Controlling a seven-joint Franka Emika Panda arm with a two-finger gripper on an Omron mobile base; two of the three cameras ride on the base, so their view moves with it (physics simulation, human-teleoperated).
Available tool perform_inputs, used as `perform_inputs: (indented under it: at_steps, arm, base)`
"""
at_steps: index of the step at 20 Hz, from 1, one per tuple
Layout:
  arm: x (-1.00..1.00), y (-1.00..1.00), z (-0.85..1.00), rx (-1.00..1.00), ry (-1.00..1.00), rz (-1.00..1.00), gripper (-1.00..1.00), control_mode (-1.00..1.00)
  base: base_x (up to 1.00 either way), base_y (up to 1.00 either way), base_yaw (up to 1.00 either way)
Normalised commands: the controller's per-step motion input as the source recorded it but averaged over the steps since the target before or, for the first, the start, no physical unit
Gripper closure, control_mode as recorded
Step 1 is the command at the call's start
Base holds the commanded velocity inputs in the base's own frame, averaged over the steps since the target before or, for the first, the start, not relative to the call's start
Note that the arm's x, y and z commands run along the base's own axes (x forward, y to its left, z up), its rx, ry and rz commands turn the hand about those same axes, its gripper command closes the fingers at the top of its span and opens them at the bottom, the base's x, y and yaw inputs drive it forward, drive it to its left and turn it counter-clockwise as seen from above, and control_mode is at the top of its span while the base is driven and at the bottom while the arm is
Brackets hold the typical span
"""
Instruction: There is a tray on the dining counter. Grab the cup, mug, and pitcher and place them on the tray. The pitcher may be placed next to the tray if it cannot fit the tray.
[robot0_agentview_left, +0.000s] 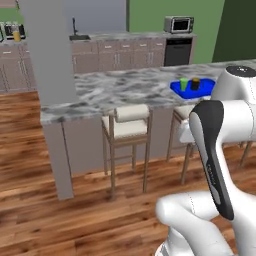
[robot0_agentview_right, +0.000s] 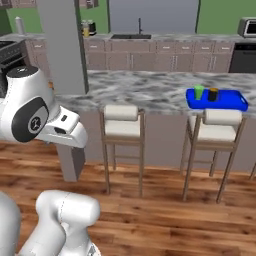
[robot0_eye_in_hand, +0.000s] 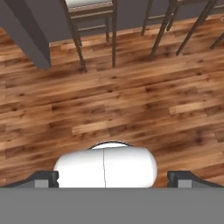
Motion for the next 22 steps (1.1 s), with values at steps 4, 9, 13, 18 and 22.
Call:
perform_inputs:
  at_steps: [4,9,13,18,22]
  arm:
    - [0.0,0.0,0.0,0.0,0.0,0.0,-1.0,1.0]
    - [0.0,0.0,0.0,0.0,0.0,0.0,-1.0,1.0]
    - [0.0,0.0,0.0,0.0,0.0,0.0,-1.0,1.0]
    - [0.0,0.0,0.0,0.0,0.0,0.0,-1.0,1.0]
    - [0.0,0.0,0.0,0.0,0.0,0.0,-1.0,1.0]
  base:
    - [-0.01,1.0,-0.12]
    - [0.0,1.0,-0.11]
    - [0.0,1.0,-0.1]
    - [0.02,1.0,-0.07]
    - [0.24,1.0,0.0]
